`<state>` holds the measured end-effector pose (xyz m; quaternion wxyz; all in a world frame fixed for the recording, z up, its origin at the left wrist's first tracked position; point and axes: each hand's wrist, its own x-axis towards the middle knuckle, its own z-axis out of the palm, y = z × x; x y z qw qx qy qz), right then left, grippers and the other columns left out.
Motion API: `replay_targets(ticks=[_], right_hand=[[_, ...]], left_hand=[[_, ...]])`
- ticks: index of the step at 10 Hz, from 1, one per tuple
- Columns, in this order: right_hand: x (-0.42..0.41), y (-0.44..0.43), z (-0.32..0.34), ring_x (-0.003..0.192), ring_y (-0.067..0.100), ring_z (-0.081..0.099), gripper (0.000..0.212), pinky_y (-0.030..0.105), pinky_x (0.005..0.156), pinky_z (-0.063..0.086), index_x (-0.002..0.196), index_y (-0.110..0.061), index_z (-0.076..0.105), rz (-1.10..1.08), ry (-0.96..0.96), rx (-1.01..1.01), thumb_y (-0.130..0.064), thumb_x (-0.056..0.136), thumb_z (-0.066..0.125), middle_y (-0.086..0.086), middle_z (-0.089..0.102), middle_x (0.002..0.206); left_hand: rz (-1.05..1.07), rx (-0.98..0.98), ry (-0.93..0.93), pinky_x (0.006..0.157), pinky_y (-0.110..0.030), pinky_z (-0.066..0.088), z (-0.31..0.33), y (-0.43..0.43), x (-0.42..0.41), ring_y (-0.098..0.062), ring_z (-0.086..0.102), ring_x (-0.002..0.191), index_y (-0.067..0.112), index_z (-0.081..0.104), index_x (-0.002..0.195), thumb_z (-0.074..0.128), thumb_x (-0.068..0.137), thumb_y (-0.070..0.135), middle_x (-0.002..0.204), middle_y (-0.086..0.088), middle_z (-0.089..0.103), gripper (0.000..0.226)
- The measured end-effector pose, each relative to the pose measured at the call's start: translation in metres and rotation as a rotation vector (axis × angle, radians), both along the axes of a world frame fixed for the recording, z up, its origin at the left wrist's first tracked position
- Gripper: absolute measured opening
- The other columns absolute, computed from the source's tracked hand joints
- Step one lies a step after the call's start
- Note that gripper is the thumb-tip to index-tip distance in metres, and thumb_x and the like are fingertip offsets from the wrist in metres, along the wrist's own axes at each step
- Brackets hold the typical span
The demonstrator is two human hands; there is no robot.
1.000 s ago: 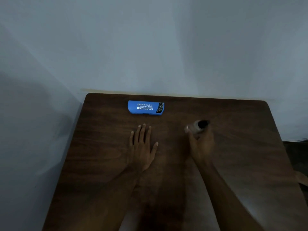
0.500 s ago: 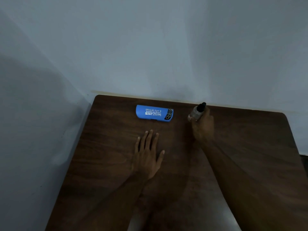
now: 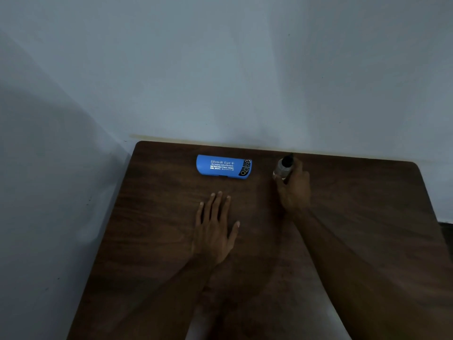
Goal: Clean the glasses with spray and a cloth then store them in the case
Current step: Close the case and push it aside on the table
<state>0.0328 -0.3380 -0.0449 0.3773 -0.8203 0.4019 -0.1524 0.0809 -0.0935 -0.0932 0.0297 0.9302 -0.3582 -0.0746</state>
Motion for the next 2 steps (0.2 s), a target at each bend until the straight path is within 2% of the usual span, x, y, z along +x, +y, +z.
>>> replay_targets(ticks=[1,2], right_hand=[[-0.0011,-0.0021,-0.0009,0.127,0.035,0.052,0.068,0.044,0.099,0.052,0.152,-0.014,0.042,0.001,0.011,0.011,-0.025,0.093,0.075,0.012,0.061,0.137],[-0.008,0.0046,-0.0036,0.139,0.036,0.044,0.08,0.049,0.112,0.045,0.159,-0.01,0.033,0.014,0.06,-0.008,-0.024,0.093,0.075,0.013,0.05,0.153]], left_hand=[[-0.002,-0.03,-0.016,0.129,-0.052,0.015,0.0003,0.0001,-0.0006,-0.024,0.011,0.161,0.021,0.018,0.166,0.03,0.102,0.064,0.174,-0.007,0.016,0.078],[0.002,-0.031,-0.012,0.129,-0.052,0.015,0.0027,0.0006,-0.0005,-0.024,0.011,0.162,0.021,0.017,0.166,0.028,0.102,0.064,0.174,-0.007,0.015,0.078]])
